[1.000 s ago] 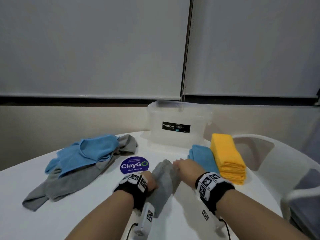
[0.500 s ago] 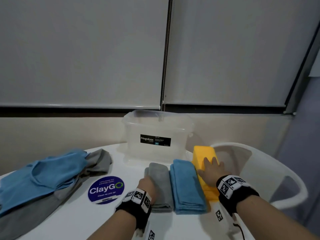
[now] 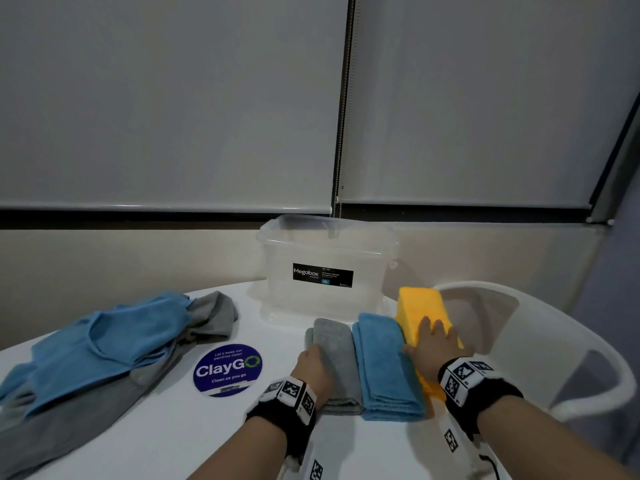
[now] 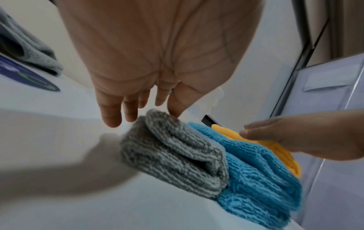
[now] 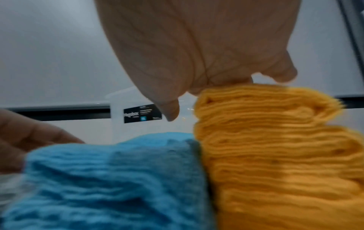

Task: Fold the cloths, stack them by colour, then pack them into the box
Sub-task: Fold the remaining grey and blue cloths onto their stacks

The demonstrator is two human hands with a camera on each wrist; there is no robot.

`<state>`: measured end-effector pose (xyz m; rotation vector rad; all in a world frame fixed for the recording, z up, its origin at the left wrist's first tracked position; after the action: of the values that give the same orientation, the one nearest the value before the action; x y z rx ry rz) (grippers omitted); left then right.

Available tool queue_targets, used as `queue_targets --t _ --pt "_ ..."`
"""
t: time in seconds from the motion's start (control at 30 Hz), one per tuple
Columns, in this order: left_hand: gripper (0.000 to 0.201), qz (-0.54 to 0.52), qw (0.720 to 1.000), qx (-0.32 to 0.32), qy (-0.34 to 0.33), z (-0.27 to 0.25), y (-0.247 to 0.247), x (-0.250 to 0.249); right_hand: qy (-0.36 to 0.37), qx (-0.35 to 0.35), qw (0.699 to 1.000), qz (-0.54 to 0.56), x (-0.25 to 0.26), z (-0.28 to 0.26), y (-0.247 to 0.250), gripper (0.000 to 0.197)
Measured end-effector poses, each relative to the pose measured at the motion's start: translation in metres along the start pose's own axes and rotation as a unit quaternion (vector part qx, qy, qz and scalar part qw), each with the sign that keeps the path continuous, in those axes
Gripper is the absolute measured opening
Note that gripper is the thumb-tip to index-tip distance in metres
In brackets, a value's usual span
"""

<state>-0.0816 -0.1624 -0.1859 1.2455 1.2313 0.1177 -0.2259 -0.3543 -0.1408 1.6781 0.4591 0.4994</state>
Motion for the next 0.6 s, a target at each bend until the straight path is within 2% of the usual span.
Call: queue_targets --t 0.1,0.17,0.27,0.33,0.47,0.6 --pt "0.047 0.03 0.999 -0.006 -0.027 -0.004 0.011 0.008 0.041 -0.075 0.996 -0.029 0.034 -0.022 0.022 0.075" --pt "0.046 0.045 0.998 -0.009 -0.042 -0.01 0.024 0.017 0.112 -0.122 0.986 -0.031 0.071 -0.038 0.033 0.069" --pt "0.044 0.056 0.994 -0.072 -0.058 -0.022 0.057 0.039 0.237 -0.157 0.959 -0.009 0.136 -0.066 0.037 0.063" --pt "0.043 0.09 0.989 -0.108 -0.043 -0.027 0.08 0.064 0.308 -0.174 0.935 0.022 0.178 -0.086 0.033 0.056" --pt "0.047 0.217 0.963 -0.157 -0.006 -0.045 0.134 0.104 0.383 -0.126 0.913 0.062 0.256 -0.106 0.008 0.036" --pt "0.055 0.335 0.927 -0.168 0.0 -0.051 0.176 0.141 0.38 -0.048 0.922 0.056 0.319 -0.1 -0.025 0.028"
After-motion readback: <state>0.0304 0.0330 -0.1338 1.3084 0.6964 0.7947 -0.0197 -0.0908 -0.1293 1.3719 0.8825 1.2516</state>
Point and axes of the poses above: each hand's wrist, its own z-axis towards the middle knuckle, its own y-axis out of the back of the hand, x = y × z, the point moved 8 cm from there along z, towards the middle knuckle
